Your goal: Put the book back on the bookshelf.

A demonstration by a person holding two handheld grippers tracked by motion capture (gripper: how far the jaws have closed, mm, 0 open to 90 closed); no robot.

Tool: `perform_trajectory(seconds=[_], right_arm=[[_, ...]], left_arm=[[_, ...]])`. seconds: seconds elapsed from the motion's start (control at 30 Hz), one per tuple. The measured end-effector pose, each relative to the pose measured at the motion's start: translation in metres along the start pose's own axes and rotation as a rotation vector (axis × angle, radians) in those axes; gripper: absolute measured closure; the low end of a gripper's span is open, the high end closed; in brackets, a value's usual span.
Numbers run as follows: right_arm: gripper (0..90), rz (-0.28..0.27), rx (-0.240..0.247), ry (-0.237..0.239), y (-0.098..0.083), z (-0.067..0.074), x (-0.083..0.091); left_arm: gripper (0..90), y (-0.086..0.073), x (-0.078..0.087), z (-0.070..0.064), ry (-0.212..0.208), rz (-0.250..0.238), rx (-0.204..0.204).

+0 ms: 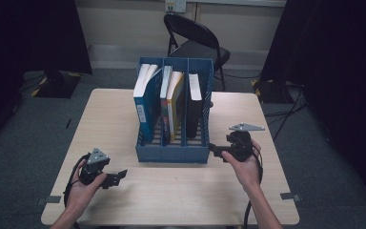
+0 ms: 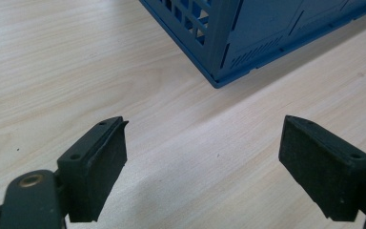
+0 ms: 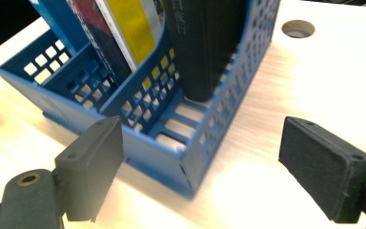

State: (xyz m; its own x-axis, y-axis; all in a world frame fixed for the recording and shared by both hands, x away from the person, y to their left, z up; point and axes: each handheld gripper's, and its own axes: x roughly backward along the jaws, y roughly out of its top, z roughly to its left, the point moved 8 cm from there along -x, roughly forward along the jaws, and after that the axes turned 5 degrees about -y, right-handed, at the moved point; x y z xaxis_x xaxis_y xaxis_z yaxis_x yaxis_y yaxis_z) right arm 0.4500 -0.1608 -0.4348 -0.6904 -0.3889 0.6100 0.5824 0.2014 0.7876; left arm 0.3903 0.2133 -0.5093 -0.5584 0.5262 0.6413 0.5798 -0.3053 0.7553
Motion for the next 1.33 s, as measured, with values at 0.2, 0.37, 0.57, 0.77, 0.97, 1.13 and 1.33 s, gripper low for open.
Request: perform_trajectory(seconds=[0.2, 0.37, 0.57, 0.77, 0.97, 1.13, 1.33], right_arm=[[14.3, 0.006, -0.025, 0.011, -0.021, -0.007, 0.02], [14.4, 0.002, -0.031, -0.023, -0.039, -0.018, 0.033], [14.4, 0.002, -0.03, -0.094, -0.059, -0.034, 0.046], [14.6, 0.027, -0.037, -0.141, -0.089, -0.049, 0.049], [14.7, 0.044, -0.039, -0.124, -0.106, -0.056, 0.047], [14.5, 0.084, -0.042, -0.141, -0.117, -0.059, 0.039], [14.4, 0.085, -0.057, -0.145, -0.118, -0.061, 0.036]], left_arm=[[15.9, 0.0, 0.0, 0.002, 0.009, -0.001, 0.008], [16.0, -0.001, -0.001, 0.004, 0.015, 0.006, 0.013], [16.1, -0.001, 0.0, 0.004, 0.017, 0.007, 0.019], [16.1, -0.002, 0.0, 0.003, 0.012, 0.011, 0.022], [16.1, -0.002, 0.0, 0.004, 0.011, 0.019, 0.015], [16.1, -0.003, -0.001, 0.003, 0.009, 0.018, 0.012], [16.1, -0.003, -0.001, 0.003, 0.011, 0.028, 0.0]])
